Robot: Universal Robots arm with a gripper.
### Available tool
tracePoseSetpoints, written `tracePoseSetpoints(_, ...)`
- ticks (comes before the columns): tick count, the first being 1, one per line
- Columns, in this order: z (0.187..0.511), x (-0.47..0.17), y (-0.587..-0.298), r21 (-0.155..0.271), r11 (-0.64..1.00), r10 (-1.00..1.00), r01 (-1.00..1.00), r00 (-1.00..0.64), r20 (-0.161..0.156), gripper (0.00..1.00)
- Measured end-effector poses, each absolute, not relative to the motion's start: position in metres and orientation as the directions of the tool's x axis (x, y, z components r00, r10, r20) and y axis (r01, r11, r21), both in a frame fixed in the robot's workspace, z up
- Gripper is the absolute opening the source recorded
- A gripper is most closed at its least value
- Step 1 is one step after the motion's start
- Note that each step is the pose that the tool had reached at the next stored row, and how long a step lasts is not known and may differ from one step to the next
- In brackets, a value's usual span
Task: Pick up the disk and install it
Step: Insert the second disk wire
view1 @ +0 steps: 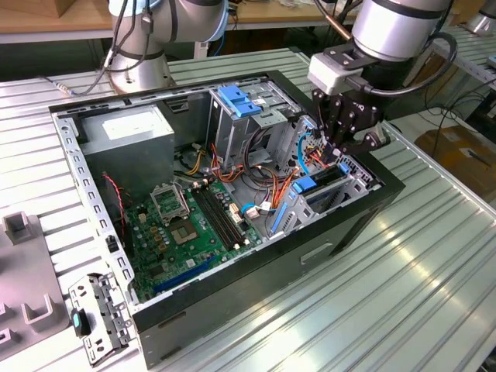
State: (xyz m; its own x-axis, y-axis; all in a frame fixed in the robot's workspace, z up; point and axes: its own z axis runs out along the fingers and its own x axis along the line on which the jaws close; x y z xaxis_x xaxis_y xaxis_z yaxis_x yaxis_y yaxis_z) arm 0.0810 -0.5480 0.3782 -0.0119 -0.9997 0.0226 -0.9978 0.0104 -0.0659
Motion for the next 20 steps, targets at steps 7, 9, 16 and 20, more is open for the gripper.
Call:
tracePoseSetpoints(7,0.398,0.081,-0.546,-0.066,0.010,-1.000,-0.998,-0.012,0.025,0.11)
tracePoseSetpoints(9,0.400,0.081,-0.545,-0.066,0.010,-1.000,-0.998,-0.012,0.028,0.11)
tracePoseSetpoints(16,0.401,0.081,-0.525,-0.063,0.008,-0.999,-0.998,-0.011,0.049,0.11)
tracePoseSetpoints(20,0.400,0.084,-0.505,-0.054,0.007,-0.998,-0.998,-0.011,0.067,0.11)
